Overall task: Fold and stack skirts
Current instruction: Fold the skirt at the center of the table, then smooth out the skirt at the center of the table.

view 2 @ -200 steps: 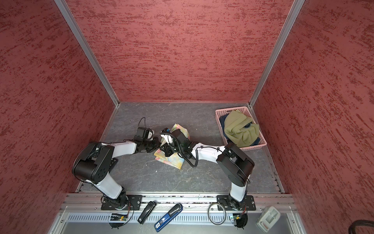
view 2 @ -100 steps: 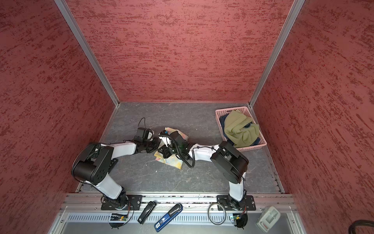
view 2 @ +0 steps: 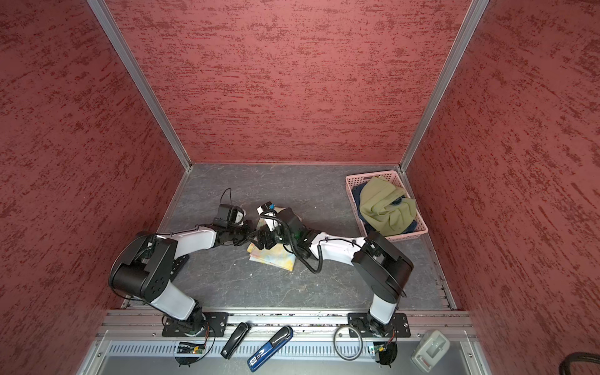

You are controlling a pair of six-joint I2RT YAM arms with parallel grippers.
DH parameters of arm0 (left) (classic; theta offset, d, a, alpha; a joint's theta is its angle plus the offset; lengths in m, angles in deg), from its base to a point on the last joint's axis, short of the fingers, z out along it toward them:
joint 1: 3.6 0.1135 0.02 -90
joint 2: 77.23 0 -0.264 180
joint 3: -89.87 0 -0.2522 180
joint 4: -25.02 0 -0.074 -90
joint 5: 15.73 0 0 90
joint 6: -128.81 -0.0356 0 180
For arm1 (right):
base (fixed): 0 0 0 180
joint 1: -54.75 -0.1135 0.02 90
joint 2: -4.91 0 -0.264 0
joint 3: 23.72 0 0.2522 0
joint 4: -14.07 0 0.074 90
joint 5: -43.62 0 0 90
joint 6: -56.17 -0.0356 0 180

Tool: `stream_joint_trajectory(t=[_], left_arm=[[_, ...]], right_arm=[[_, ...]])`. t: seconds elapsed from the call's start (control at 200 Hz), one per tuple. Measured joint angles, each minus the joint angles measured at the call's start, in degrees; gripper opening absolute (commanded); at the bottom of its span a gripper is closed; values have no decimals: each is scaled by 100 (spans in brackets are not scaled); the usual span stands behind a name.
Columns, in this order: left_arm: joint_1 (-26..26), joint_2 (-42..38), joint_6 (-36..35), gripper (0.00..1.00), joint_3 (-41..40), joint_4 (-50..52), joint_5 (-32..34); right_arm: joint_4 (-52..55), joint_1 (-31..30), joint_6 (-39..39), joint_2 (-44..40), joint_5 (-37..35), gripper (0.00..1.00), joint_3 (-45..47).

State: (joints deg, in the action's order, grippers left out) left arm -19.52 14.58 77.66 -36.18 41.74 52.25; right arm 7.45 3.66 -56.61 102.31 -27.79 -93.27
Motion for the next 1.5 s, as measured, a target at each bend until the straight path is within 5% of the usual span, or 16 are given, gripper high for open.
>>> stream_joint_trajectory(t=[0.2, 0.476, 1.022, 1.498], left_arm=[[28, 0, 15, 0, -2, 7, 0], [-9, 0, 59, 0, -179, -90, -26], [-601, -146, 452, 0, -684, -739, -81], [-601, -302, 485, 0, -763, -704, -46]], right_arm=[[127, 219, -122, -695, -669, 74, 166], [1320, 789, -352, -334, -1480, 72, 0], [1405, 962, -944, 1335, -1266, 70, -870], [1759, 1128, -564, 411, -1668, 75, -796]])
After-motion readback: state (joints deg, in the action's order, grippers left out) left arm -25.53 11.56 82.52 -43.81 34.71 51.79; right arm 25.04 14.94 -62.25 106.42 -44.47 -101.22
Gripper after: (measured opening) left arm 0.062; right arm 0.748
